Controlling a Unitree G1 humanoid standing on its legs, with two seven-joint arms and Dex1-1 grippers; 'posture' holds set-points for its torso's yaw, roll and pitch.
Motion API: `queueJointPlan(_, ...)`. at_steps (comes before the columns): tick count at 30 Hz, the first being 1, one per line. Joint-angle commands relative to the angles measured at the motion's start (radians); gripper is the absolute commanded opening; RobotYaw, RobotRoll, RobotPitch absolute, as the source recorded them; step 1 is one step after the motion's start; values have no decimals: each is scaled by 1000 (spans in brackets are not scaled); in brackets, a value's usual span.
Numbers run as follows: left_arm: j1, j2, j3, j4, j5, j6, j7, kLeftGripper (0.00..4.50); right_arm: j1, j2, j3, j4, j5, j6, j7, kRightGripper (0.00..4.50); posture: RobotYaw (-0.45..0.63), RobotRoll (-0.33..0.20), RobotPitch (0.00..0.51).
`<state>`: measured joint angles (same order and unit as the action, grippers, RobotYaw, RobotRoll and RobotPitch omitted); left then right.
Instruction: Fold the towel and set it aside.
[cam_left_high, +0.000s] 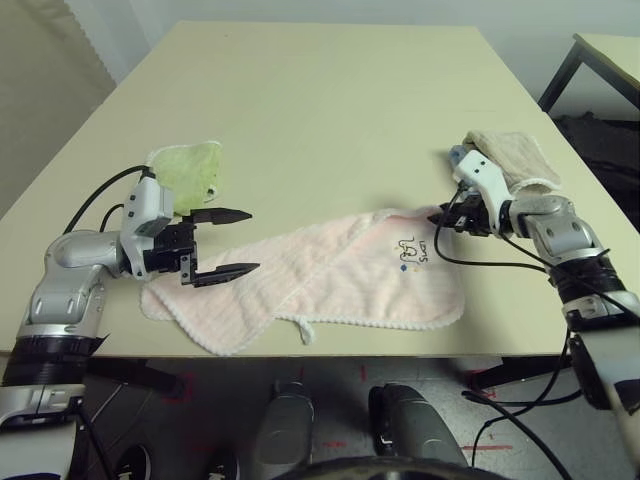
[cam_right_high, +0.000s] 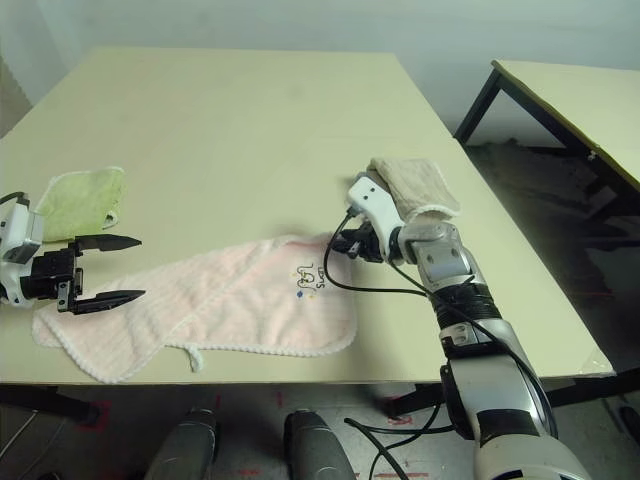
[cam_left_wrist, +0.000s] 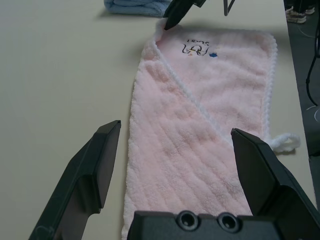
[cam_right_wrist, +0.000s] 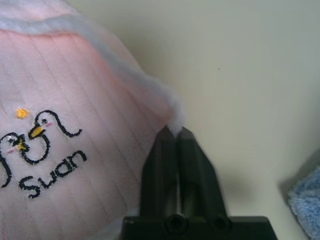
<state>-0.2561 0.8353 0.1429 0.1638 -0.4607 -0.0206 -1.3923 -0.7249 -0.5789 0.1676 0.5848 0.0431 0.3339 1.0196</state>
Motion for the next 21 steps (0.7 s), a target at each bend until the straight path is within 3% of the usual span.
queueJointPlan(1, 1, 5, -2, 14, 20, -12, 0, 4500, 1, 4, -25, -23, 19, -20, 6, 21, 79, 0, 93)
queueJointPlan(6, -15, 5, -5, 43, 30, -24, -6, 4500, -88, -18, -44, -77, 49, -71, 79, 21, 69, 0, 95)
queueJointPlan(12, -67, 6, -15, 102, 46, -40, -25, 4500, -340, -43, -28, -38, 38, -198, 203, 21, 54, 0, 94)
queueJointPlan(21, -118, -6, -26, 161, 67, -73, -33, 4500, -877, -64, -35, 448, -108, -578, 27, 21, 56, 0, 87)
